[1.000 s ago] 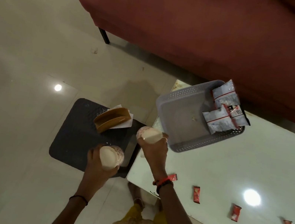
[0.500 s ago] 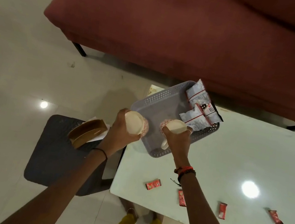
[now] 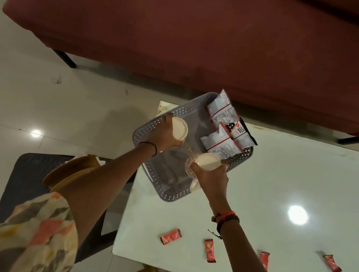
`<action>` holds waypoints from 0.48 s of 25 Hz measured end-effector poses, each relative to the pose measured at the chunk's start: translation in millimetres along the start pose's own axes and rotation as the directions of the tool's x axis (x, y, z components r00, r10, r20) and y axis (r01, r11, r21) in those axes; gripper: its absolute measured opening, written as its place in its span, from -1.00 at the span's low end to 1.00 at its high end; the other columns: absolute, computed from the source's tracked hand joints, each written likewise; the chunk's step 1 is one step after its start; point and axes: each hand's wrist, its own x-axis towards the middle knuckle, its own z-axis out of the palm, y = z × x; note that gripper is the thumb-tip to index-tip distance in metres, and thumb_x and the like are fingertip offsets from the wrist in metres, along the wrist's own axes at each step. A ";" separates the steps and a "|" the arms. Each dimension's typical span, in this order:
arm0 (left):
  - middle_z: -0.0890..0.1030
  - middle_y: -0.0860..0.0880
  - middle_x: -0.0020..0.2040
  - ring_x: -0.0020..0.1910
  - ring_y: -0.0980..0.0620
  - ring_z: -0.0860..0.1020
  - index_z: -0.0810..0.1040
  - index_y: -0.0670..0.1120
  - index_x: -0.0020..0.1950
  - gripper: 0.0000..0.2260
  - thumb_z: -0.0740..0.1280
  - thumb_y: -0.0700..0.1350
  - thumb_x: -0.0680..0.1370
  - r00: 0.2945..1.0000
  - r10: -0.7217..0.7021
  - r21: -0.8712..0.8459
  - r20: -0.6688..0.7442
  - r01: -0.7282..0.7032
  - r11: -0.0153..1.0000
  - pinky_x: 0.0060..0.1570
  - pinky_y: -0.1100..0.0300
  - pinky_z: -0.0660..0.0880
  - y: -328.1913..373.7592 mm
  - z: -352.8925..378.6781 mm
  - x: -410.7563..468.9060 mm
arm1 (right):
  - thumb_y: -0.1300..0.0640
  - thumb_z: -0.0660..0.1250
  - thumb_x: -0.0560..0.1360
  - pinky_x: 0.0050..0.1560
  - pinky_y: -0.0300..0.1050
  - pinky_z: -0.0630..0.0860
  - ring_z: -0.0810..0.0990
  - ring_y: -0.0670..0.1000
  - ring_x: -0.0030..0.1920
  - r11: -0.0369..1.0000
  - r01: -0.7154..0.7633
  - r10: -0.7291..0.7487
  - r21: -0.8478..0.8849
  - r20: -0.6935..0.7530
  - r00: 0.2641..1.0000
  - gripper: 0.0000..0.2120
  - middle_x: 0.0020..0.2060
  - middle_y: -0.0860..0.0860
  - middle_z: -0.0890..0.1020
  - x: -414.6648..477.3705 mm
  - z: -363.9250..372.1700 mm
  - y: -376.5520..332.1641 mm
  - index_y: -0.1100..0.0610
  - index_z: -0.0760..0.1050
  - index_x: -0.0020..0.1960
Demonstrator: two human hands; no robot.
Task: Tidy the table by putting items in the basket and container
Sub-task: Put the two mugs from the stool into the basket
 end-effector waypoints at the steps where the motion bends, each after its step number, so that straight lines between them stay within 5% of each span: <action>1: 0.25 -0.25 0.41 0.33 -0.25 0.35 0.03 -0.20 0.45 -0.10 0.53 -0.05 0.32 1.000 -0.002 0.018 0.012 0.002 1.000 0.28 -0.15 0.39 -1.5 3.5 4.3 | -0.03 0.52 0.30 0.15 0.05 0.51 0.45 0.17 0.26 1.000 -0.010 0.010 0.003 0.007 1.000 -0.21 0.24 0.17 0.47 2.6 1.7 0.0 0.24 0.22 0.35; 12: 0.21 -0.20 0.44 0.38 -0.20 0.28 0.09 -0.11 0.45 -0.15 0.51 0.06 0.34 0.990 0.022 -0.038 0.137 -0.017 0.999 0.32 -0.07 0.31 -5.4 -5.6 25.1 | -0.04 0.53 0.30 0.26 0.11 0.48 0.41 0.24 0.30 0.926 -0.282 0.291 0.250 0.001 0.957 -0.12 0.34 0.24 0.36 32.2 33.4 -21.4 0.22 0.11 0.41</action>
